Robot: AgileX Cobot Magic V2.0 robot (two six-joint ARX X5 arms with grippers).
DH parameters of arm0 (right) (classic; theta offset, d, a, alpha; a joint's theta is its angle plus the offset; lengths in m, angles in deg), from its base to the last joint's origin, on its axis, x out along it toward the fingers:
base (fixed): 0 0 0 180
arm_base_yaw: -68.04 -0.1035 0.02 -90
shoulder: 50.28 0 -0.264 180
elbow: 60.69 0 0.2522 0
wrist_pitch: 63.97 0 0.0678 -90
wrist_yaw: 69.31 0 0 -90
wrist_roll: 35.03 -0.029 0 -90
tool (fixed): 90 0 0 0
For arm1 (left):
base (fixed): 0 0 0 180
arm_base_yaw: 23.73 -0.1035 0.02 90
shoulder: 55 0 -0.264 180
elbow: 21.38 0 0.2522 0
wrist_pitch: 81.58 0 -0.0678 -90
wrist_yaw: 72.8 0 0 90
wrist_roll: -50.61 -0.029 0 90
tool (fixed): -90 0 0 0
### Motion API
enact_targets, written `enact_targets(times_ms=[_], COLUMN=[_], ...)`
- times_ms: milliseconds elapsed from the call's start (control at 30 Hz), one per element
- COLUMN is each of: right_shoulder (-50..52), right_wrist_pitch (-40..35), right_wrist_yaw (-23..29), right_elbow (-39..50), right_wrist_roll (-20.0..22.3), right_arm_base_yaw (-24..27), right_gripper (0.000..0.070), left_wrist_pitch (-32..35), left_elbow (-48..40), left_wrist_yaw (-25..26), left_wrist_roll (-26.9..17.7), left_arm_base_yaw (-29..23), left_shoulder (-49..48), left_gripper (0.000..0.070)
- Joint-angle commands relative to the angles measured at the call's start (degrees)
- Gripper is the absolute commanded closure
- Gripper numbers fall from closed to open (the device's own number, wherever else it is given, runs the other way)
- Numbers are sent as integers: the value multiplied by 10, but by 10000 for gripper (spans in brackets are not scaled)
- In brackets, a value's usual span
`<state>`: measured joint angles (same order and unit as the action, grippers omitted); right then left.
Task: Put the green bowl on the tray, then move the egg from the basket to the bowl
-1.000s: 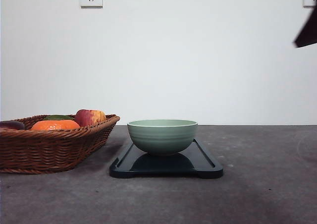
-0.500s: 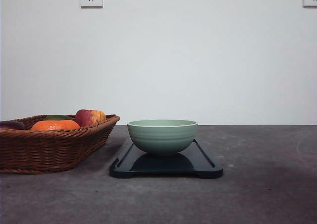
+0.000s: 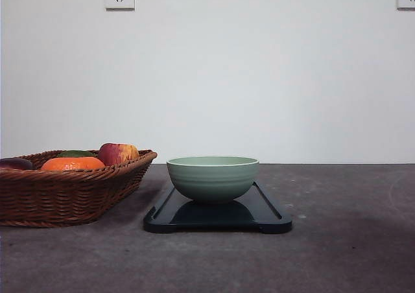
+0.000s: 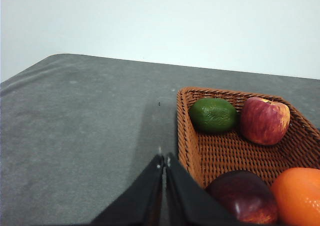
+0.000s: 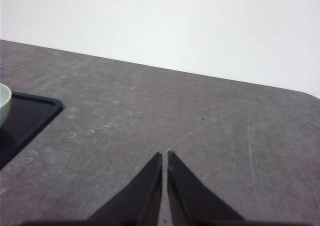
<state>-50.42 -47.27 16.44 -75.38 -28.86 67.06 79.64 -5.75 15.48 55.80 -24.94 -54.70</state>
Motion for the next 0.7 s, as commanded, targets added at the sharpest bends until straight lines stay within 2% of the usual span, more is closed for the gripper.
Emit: enact_targets(times_ms=[0,667], right_shoulder=[-1,-1], right_wrist_pitch=[-4,-4], right_wrist_yaw=[2,2], right_elbow=[3,3], right_wrist_roll=[0,0], right_arm_base_yaw=[0,0], right_gripper=[690,690], left_wrist_pitch=[3,3], left_elbow=[-11,-11], left_wrist_yaw=[-3,-3], left_wrist_roll=[1,1], left_arm_base_yaw=[0,0], left_shoulder=[-1,-1], left_gripper=[700,700])
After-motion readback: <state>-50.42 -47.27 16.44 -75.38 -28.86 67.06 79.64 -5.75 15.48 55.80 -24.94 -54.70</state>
